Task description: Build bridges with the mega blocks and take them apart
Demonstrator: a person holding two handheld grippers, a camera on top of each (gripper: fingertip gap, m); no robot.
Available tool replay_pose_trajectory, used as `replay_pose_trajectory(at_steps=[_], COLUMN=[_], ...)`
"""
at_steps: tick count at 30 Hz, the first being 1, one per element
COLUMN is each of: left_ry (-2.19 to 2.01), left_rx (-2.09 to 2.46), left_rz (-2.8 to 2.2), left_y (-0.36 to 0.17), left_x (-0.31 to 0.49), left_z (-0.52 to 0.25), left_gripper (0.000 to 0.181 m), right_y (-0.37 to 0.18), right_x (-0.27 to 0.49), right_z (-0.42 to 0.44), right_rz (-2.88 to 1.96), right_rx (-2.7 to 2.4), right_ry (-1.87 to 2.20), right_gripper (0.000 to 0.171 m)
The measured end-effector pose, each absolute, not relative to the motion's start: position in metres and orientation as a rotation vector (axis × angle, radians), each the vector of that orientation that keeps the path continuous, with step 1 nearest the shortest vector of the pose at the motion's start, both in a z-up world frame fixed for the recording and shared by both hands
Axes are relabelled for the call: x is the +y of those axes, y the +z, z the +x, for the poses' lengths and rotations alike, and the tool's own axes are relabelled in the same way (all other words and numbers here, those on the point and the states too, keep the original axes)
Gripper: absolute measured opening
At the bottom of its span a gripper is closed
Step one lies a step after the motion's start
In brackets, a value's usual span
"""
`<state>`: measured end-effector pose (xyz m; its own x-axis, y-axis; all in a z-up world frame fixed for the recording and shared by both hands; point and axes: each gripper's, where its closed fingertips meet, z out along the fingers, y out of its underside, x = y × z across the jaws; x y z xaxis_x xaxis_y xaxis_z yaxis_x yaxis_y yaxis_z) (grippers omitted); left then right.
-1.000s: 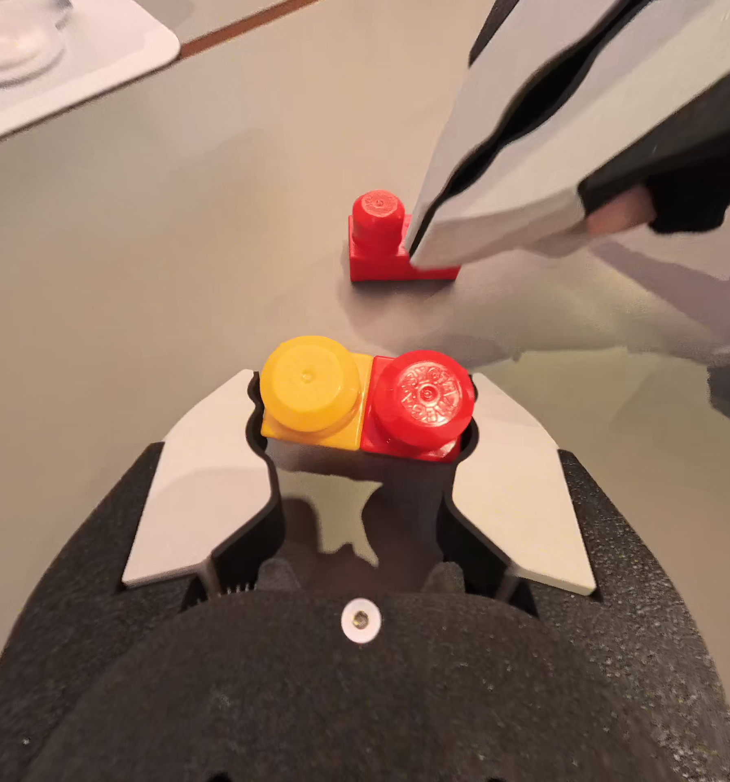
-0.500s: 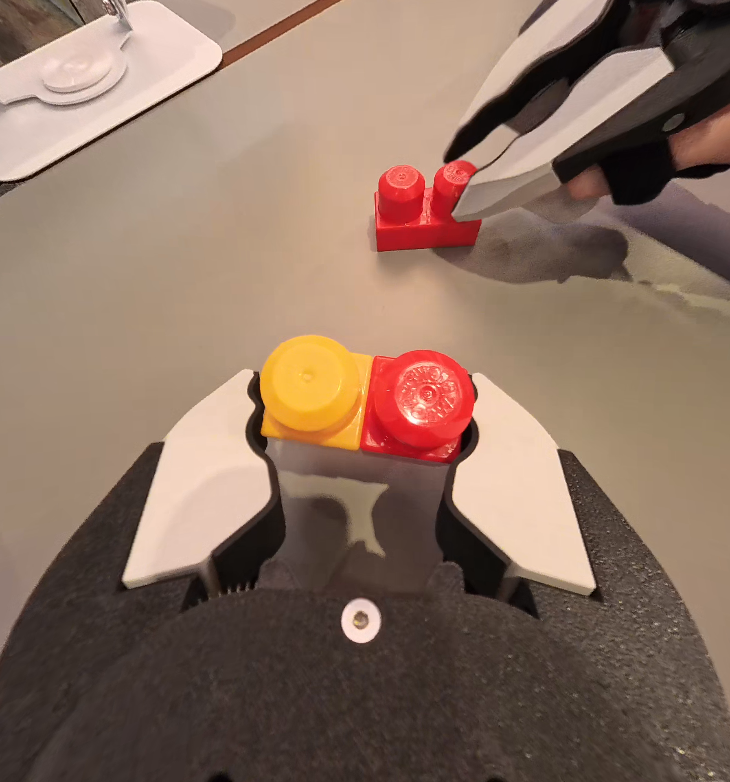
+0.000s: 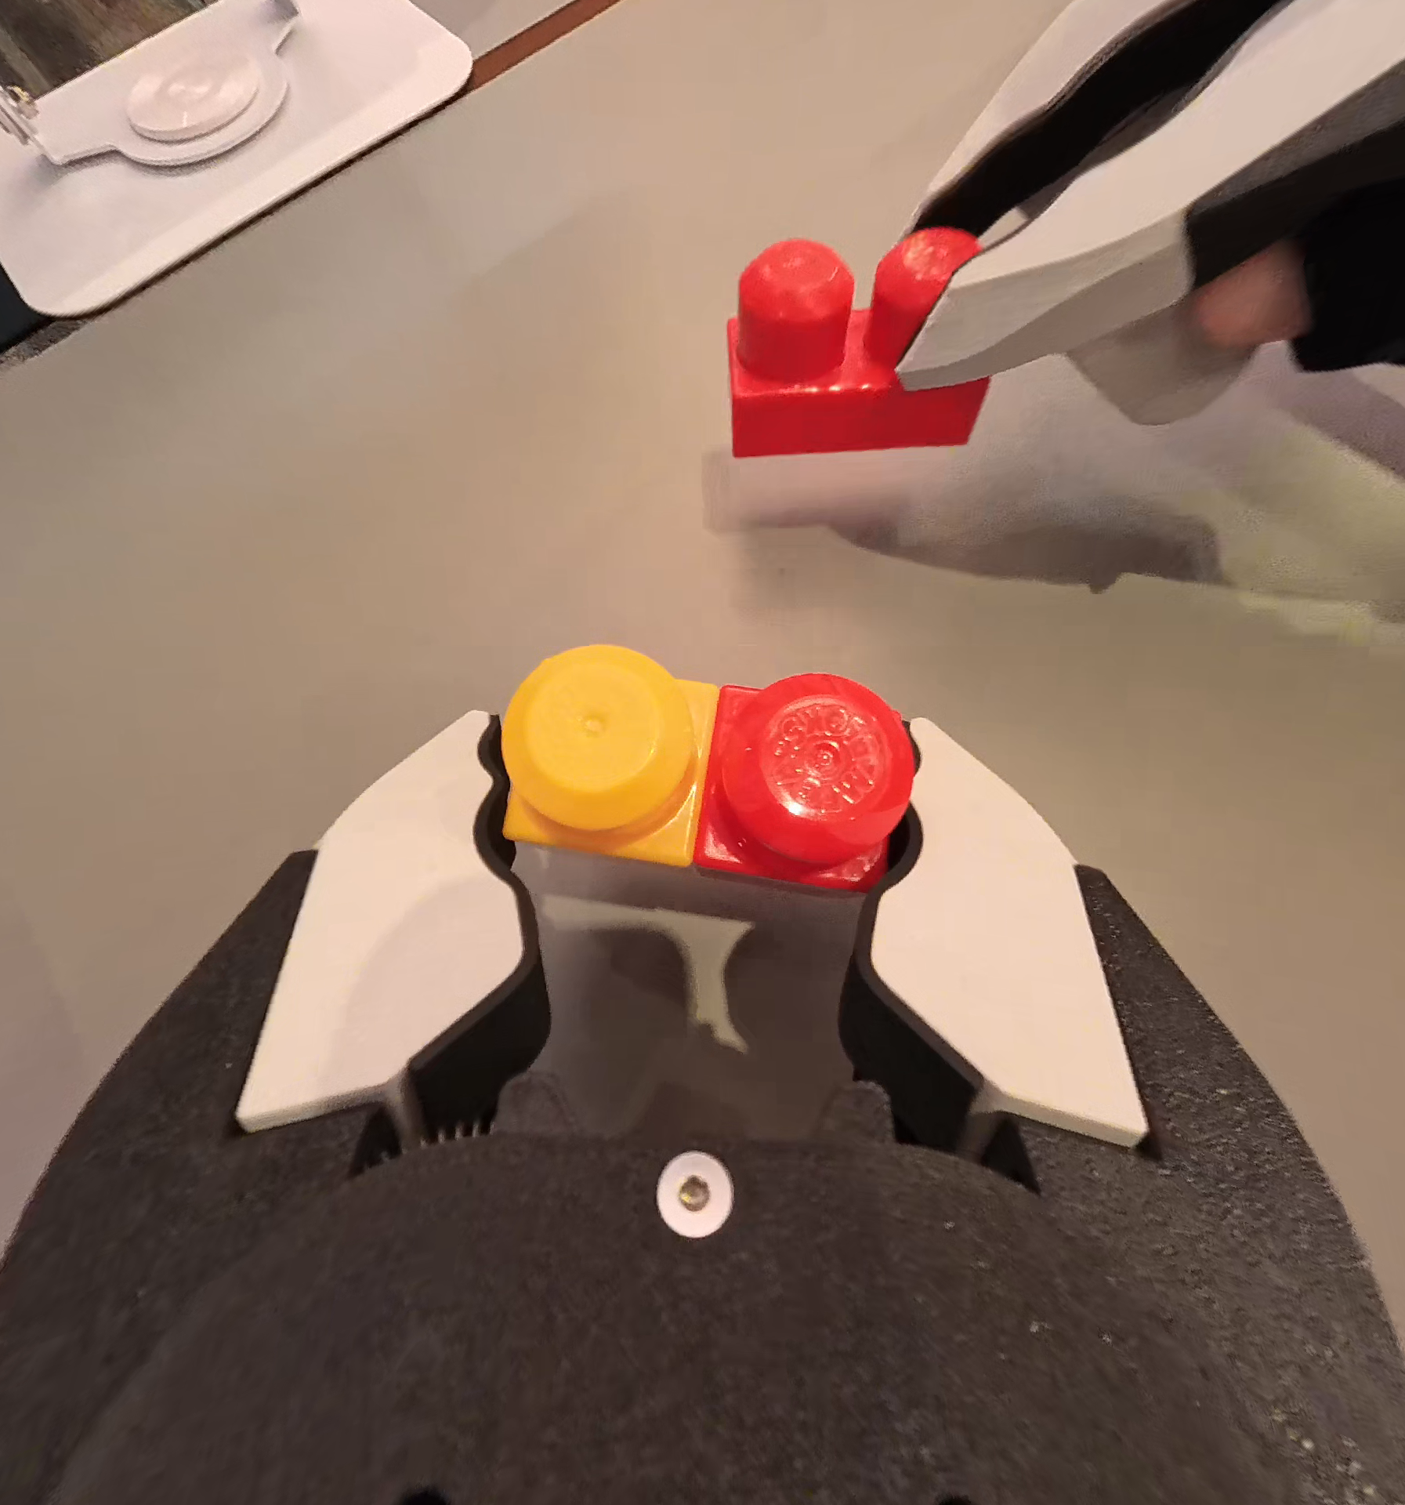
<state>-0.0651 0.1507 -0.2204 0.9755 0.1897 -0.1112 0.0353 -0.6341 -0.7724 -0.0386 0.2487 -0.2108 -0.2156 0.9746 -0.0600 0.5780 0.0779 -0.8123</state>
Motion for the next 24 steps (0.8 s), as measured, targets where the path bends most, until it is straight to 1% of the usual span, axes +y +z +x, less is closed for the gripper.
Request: replay_pose_trajectory(at_steps=[1, 5, 7, 14, 24], left_ry=[0.239, 0.311, 0.318, 0.32, 0.335], left_rx=[-0.159, -0.144, -0.152, -0.216, -0.248], left_rz=[-2.254, -2.279, -2.279, -2.281, -2.284], left_y=[-0.221, -0.225, -0.226, -0.229, -0.222], left_x=[0.152, 0.158, 0.161, 0.168, 0.174], left_z=[-0.066, -0.069, -0.069, -0.073, -0.078], left_gripper=[0.09, 0.09, 0.09, 0.09, 0.09], right_y=[-0.2, -0.152, -0.141, -0.147, -0.152], right_x=[0.241, 0.199, 0.183, 0.165, 0.158], right_z=[-0.038, -0.037, -0.037, -0.044, -0.052], right_rz=[-1.526, -1.497, -1.503, -1.608, -1.578], right_rx=[-1.826, -1.749, -1.74, -1.69, -1.728], right_ry=[1.056, 1.263, 1.293, 1.304, 1.143], right_gripper=[0.029, 0.028, 0.028, 0.028, 0.028])
